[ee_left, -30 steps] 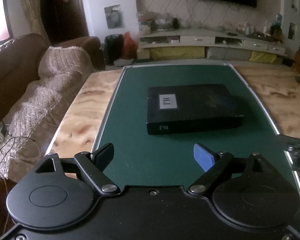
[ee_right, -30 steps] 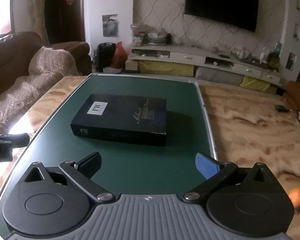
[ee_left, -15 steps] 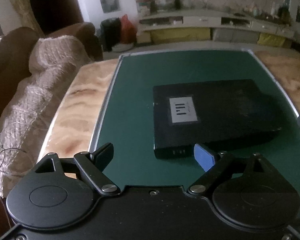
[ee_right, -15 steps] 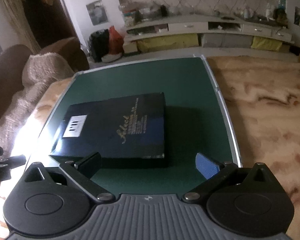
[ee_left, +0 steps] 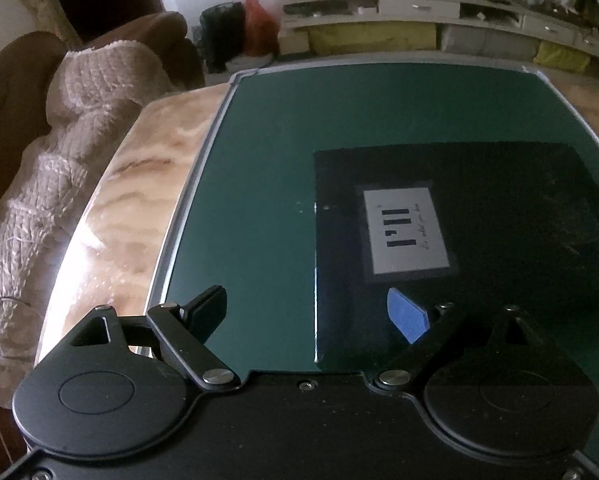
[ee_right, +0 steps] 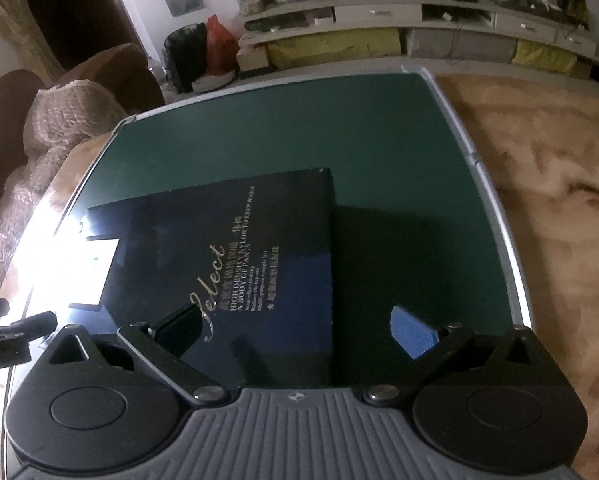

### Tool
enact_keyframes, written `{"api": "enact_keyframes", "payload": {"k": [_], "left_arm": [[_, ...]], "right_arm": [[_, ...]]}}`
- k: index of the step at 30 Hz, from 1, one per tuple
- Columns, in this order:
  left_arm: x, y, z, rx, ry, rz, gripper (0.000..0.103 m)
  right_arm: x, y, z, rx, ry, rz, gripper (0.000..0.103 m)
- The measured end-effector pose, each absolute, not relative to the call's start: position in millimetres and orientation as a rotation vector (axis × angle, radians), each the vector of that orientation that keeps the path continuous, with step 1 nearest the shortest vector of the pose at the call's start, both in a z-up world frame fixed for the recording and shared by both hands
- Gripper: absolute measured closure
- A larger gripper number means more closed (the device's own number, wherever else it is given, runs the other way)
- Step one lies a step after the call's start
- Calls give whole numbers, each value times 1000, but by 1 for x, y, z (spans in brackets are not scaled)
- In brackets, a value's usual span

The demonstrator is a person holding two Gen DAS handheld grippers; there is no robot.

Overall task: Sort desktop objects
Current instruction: 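Move both tools to opposite edges of the black box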

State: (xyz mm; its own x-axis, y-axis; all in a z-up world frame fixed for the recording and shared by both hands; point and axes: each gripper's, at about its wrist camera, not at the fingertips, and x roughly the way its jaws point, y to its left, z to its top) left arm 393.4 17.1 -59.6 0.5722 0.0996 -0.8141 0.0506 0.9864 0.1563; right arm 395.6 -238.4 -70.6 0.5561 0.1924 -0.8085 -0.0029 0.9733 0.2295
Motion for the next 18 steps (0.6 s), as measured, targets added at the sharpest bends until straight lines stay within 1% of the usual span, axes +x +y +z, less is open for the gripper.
{"api": "enact_keyframes", "payload": {"k": [2,5,18], "left_arm": [[396,16,-63,164,967,23,15],[404,10,-65,167,962,25,9],[418,-5,-71,111,980,-116,10]], "right_arm": [[393,-235,-74,218,981,130,0],[390,-230,-80,229,989,149,0],[376,-209,-104,276,1021,236,0]]}}
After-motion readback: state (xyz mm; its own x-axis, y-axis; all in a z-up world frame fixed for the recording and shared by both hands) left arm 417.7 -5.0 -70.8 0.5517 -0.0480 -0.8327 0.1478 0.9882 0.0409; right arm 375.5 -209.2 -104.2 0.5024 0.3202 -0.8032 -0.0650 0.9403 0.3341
